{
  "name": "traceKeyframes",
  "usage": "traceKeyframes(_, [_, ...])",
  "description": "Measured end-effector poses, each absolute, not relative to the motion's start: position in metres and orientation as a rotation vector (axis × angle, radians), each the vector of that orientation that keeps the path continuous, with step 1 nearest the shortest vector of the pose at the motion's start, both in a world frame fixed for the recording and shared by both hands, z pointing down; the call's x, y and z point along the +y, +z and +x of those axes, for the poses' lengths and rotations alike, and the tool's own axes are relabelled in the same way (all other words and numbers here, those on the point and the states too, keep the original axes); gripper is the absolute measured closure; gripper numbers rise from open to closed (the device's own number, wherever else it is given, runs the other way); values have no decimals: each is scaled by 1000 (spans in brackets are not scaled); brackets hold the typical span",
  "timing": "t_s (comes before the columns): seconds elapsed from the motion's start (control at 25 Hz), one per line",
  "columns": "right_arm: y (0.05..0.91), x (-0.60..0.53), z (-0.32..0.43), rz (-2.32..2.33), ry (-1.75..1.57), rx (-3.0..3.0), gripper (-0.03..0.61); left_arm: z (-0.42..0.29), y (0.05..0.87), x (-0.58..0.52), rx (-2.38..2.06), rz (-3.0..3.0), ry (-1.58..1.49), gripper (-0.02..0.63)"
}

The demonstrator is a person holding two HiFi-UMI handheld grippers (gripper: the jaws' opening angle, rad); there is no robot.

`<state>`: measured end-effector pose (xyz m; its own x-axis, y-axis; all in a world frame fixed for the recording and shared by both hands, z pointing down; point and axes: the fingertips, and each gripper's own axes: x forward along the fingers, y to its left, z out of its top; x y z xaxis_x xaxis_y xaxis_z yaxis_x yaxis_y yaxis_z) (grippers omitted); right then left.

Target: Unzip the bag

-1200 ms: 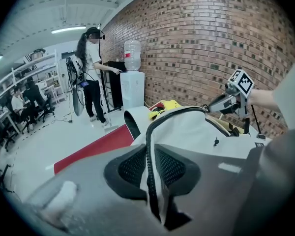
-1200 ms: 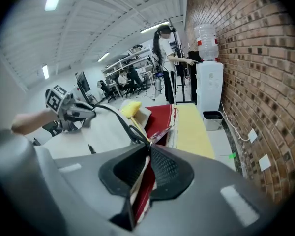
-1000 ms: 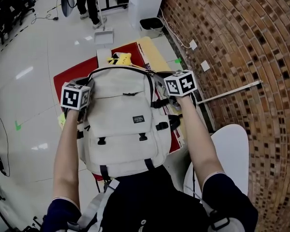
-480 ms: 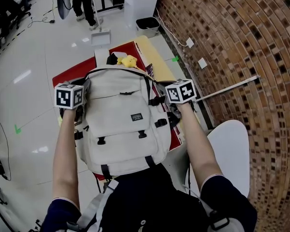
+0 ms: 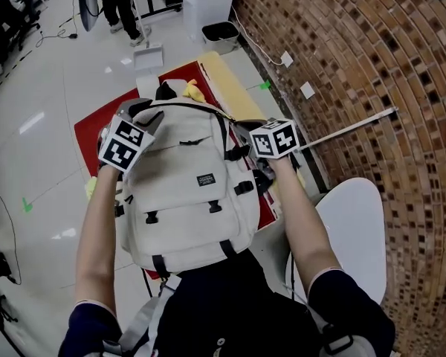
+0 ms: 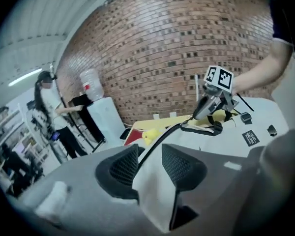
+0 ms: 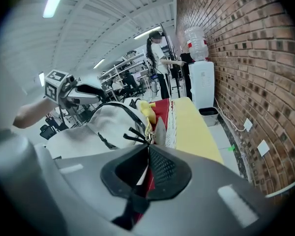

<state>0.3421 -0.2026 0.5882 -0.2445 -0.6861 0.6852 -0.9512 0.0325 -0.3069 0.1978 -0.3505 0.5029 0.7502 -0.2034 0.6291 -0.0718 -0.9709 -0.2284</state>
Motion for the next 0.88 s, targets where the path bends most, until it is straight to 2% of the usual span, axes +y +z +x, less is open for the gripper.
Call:
traceKeyframes(0.16, [578, -207, 346, 1676, 1027, -1981, 569, 264, 529, -316, -81, -2592, -1083, 451])
traceKeyframes(0.32, [571, -207, 347, 1685, 1022, -1995, 569, 301, 559, -299, -256, -2439, -1163, 445])
traceKeyframes(0.4, [571, -206, 345, 1678, 1027, -2005, 571, 308, 571, -300, -287, -2407, -1217, 459])
traceKeyframes(0.48, [574, -205, 342, 1667, 1036, -2008, 572, 311, 574, -306, -279, -2421, -1243, 524])
traceKeyframes(0.88, [597, -156, 348, 1626, 1084, -1928, 575, 306, 560, -327, -195, -2575, -1216, 548])
